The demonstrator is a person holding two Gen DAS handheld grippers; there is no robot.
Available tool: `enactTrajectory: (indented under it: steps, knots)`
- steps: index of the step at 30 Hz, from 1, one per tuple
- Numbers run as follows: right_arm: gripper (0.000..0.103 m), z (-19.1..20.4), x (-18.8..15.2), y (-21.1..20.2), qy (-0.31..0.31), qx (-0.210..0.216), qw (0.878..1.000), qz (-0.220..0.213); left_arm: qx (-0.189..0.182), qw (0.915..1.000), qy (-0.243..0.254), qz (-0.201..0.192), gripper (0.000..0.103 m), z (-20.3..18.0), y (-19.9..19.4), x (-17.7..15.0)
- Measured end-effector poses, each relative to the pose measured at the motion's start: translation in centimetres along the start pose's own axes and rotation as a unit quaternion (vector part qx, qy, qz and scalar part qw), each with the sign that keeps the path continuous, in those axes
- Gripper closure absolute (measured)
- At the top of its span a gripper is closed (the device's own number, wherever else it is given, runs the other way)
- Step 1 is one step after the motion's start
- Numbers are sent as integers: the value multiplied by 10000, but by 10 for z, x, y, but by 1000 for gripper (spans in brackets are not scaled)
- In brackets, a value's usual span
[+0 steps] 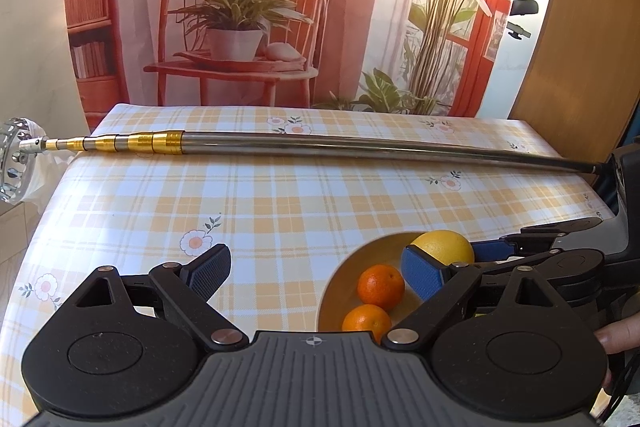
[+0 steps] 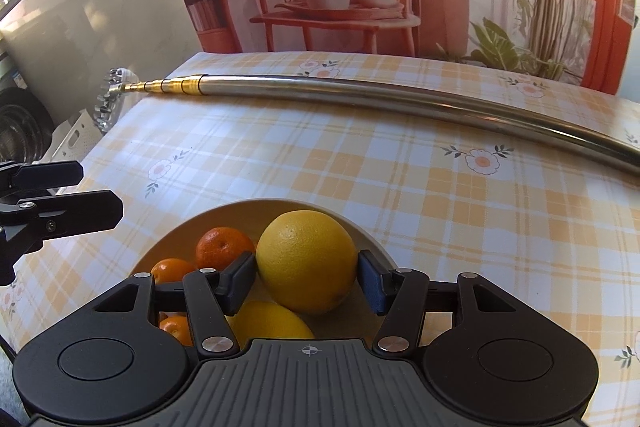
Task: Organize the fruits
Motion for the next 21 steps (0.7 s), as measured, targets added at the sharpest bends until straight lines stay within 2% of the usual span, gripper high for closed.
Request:
enactTrajectory:
  steps: [5, 13, 17, 18, 21]
  knots:
    - [39, -4, 7, -14, -10, -192, 9997, -159, -19, 10000, 19, -57, 9, -2, -5, 1]
    - [11, -7, 12, -42, 51, -404, 9983, -411, -55, 9999, -19, -126, 9, -5, -16, 0]
    - [5, -4, 11, -54, 109, -416, 9979, -476, -73, 9998, -59, -171, 9, -6, -23, 0]
    - [1, -4, 10, -57, 135, -443, 9977, -488, -78, 9998, -74, -181, 9, -6, -25, 0]
    - [0, -3, 10, -67, 236, -442, 9971, -572, -96, 9996, -115, -230, 9, -7, -31, 1]
Point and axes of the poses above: each gripper's, at about its wrist camera, not at the fingertips, and y roughly the way its jaws point, z to its left, x to its top, the point moved 10 cm from there along y, roughly the way its jaws point, and after that the axes turned 10 degrees about -z, right-handed, at the moved point
